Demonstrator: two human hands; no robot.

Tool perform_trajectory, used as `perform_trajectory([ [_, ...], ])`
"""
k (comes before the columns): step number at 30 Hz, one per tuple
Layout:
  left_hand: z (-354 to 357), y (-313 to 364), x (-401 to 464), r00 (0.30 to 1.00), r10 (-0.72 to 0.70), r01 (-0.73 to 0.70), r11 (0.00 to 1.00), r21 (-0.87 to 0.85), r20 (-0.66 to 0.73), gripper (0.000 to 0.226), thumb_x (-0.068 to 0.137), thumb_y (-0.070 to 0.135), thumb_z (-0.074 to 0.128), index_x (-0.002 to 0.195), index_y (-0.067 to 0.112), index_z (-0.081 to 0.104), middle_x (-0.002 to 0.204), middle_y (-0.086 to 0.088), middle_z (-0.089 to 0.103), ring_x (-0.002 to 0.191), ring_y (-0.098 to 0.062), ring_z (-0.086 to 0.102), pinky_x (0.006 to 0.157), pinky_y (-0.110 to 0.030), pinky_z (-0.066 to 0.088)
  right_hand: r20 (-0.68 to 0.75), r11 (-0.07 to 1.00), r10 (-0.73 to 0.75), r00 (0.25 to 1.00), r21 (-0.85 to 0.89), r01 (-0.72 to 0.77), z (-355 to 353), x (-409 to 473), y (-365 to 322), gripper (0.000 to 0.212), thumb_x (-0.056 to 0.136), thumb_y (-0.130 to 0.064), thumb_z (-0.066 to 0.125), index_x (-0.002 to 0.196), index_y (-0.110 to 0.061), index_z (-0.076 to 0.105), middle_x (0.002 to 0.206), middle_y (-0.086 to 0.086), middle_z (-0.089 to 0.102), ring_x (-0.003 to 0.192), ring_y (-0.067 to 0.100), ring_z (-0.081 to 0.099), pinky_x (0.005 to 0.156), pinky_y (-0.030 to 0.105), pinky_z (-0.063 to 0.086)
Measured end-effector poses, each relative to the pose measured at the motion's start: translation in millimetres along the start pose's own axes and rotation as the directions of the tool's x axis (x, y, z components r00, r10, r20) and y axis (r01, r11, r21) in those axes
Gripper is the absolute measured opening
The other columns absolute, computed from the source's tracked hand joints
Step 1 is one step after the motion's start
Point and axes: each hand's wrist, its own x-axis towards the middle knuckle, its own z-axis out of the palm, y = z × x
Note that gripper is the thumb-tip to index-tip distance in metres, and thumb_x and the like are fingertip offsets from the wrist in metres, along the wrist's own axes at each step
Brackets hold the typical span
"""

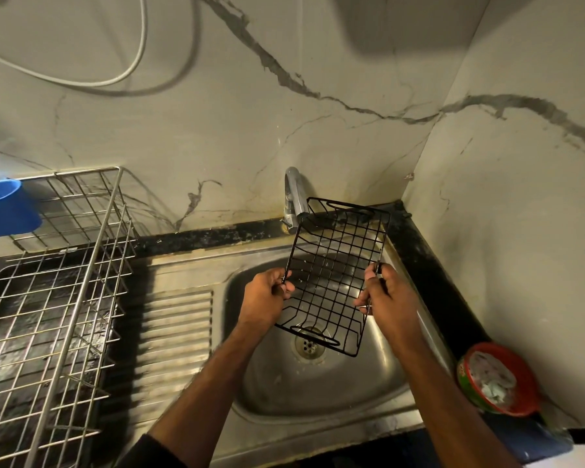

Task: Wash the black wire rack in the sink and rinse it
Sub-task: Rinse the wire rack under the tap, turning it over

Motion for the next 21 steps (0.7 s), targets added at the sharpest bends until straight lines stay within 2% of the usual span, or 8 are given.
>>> perform_trajectory([
  [5,1,3,2,1.000,0.025,-0.025,1.000,0.003,0.016,0.031,0.099,0.000,0.055,0.124,0.014,0.067,0.091,0.006,0.074,0.087,-0.004,0.070,0.093,-0.025,0.056,-0.023,0.999,0.018,1.000,0.038,-0.018,1,-1,2,0.017,0.104,-0.036,0.047,0.098,-0.026,0.060,0.074,0.006,0.069,0.075,0.013,0.073,0.078,0.046,0.062],
  [11,5,10,6,0.998,0.054,-0.055,0.998,0.020,0.042,0.030,0.098,0.007,0.060,0.121,0.024,0.068,0.095,0.010,0.074,0.093,-0.004,0.069,0.092,-0.023,0.054,-0.035,1.000,-0.003,0.999,0.022,0.004,0,0,-1,0.017,0.104,-0.039,0.045,0.098,-0.032,0.059,0.073,0.003,0.067,0.074,0.016,0.071,0.077,0.050,0.061],
  [14,7,10,10,0.998,0.048,-0.050,0.998,0.034,0.046,0.036,0.098,0.002,0.057,0.124,0.024,0.067,0.093,0.009,0.074,0.091,-0.006,0.070,0.082,-0.013,0.051,-0.051,1.000,-0.011,0.999,0.020,0.012,0,0,-2,0.016,0.104,-0.039,0.045,0.097,-0.035,0.058,0.075,0.003,0.068,0.075,0.014,0.071,0.079,0.047,0.062],
  [18,10,10,14,0.998,0.047,-0.048,0.999,0.024,0.048,0.034,0.099,0.006,0.059,0.125,0.026,0.066,0.097,0.010,0.074,0.093,-0.003,0.069,0.073,-0.007,0.050,-0.060,1.000,-0.009,0.998,0.025,0.010,-1,1,-3,0.015,0.104,-0.037,0.045,0.095,-0.036,0.057,0.076,0.004,0.070,0.075,0.013,0.071,0.079,0.046,0.062],
  [21,11,9,16,0.998,0.056,-0.057,0.998,0.025,0.043,0.034,0.099,0.006,0.059,0.125,0.027,0.066,0.097,0.010,0.075,0.094,-0.003,0.070,0.077,-0.009,0.053,-0.056,0.999,-0.001,0.998,0.044,0.004,-1,3,-3,0.015,0.104,-0.036,0.046,0.094,-0.035,0.057,0.077,0.004,0.070,0.077,0.013,0.072,0.081,0.046,0.061],
])
